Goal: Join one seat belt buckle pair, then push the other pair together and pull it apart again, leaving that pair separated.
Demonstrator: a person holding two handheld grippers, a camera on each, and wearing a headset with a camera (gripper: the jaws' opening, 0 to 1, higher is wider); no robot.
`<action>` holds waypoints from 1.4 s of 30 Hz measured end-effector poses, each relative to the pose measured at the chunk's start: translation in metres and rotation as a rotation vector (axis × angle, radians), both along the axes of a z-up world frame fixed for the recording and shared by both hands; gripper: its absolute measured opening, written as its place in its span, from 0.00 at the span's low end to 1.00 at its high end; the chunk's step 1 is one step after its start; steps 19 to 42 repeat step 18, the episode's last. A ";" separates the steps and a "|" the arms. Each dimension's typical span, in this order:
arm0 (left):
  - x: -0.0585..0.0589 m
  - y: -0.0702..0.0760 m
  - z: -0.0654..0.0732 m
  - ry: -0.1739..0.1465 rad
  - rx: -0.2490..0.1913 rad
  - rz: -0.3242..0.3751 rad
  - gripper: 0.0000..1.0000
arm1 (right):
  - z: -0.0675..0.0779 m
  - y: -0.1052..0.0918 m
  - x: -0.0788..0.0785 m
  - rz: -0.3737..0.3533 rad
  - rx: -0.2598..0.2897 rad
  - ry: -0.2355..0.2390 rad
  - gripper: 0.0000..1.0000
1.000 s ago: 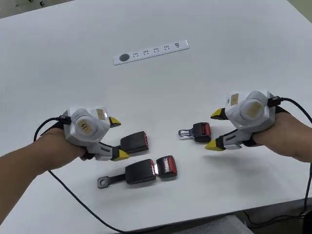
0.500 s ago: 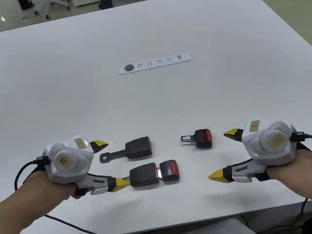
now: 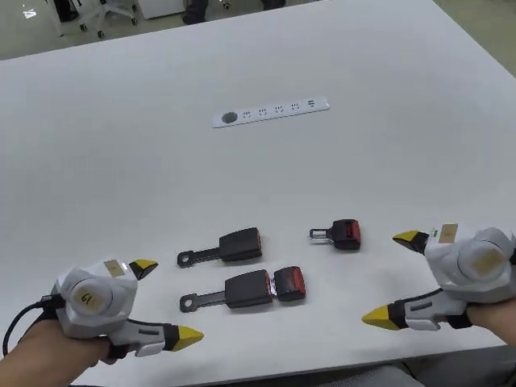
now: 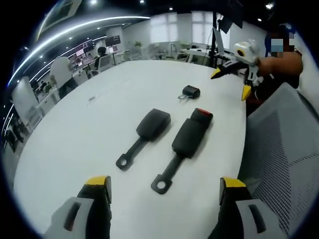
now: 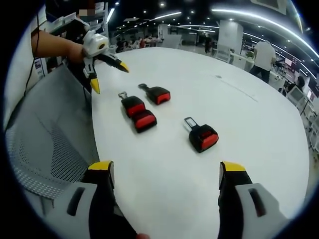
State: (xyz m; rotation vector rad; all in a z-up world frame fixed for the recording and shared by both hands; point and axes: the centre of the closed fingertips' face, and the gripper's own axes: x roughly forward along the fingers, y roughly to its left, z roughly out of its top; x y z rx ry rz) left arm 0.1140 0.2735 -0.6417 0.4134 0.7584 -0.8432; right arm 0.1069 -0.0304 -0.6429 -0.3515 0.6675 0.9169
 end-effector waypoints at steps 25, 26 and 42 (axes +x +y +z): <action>-0.011 0.014 0.008 -0.042 -0.024 0.082 1.00 | 0.011 -0.002 -0.007 -0.045 0.032 -0.010 1.00; -0.011 0.014 0.008 -0.042 -0.024 0.082 1.00 | 0.011 -0.002 -0.007 -0.045 0.032 -0.010 1.00; -0.011 0.014 0.008 -0.042 -0.024 0.082 1.00 | 0.011 -0.002 -0.007 -0.045 0.032 -0.010 1.00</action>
